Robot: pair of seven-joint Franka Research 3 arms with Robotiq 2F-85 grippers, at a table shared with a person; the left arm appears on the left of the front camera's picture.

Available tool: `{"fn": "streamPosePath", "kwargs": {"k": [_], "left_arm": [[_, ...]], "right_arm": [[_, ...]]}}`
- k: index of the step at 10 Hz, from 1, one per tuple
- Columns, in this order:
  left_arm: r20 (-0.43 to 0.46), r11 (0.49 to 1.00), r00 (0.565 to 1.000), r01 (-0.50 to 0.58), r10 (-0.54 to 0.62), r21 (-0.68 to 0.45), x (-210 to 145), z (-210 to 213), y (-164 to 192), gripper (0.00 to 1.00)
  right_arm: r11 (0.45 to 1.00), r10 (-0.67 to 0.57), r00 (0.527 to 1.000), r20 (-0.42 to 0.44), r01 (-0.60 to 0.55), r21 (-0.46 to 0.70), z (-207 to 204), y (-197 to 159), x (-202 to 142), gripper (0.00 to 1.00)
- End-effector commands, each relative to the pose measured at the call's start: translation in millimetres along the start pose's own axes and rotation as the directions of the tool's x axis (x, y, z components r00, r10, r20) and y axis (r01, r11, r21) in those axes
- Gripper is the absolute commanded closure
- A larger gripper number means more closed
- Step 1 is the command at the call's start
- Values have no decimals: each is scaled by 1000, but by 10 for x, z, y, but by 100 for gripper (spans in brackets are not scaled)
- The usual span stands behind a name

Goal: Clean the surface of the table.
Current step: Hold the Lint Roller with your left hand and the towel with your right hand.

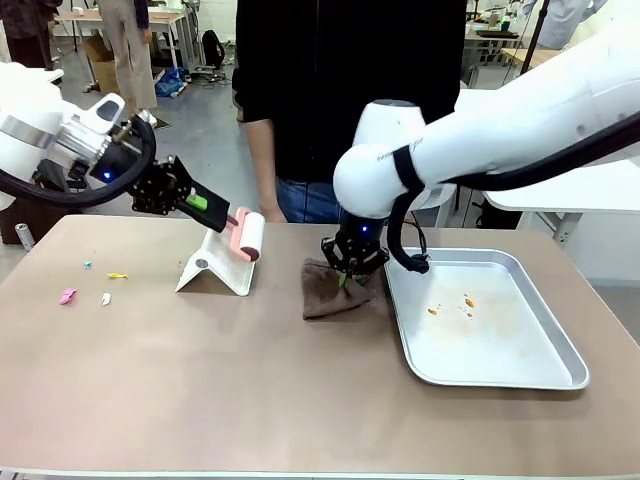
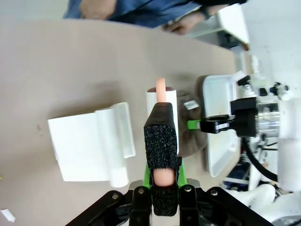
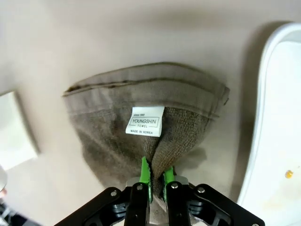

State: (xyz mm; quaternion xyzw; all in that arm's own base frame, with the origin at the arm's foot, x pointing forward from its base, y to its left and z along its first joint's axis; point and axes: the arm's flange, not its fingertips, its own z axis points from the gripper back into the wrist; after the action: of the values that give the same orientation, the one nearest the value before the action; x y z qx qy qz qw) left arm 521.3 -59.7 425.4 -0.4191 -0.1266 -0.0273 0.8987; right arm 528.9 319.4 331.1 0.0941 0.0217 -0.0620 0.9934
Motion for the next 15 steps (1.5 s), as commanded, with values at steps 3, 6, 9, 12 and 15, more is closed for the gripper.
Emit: {"fn": "streamPosePath", "kwargs": {"k": [3, 6, 9, 12, 15], "left_arm": [[47, 973, 998, 41, -31, -226, -222, 382, 119, 100], [-21, 938, 994, -111, 110, -328, -245, 666, 263, 100], [-178, 899, 946, -315, 271, -304, -272, 1020, 494, 95], [-210, 907, 948, -296, 240, -300, -462, 1616, 845, 95], [-129, 961, 990, 11, -49, -276, -769, 2173, 1177, 95]], "right_arm": [[902, 68, 997, -39, -45, 429, 438, -655, -351, 100], [693, 153, 988, -10, -100, 713, 613, -963, -672, 100], [610, 99, 994, 50, -101, 786, 766, -1405, -1219, 100], [429, -101, 993, -59, 97, 898, 959, -2406, -1509, 100], [263, -335, 918, -212, 307, 915, 1129, -3316, -1550, 100]]}}
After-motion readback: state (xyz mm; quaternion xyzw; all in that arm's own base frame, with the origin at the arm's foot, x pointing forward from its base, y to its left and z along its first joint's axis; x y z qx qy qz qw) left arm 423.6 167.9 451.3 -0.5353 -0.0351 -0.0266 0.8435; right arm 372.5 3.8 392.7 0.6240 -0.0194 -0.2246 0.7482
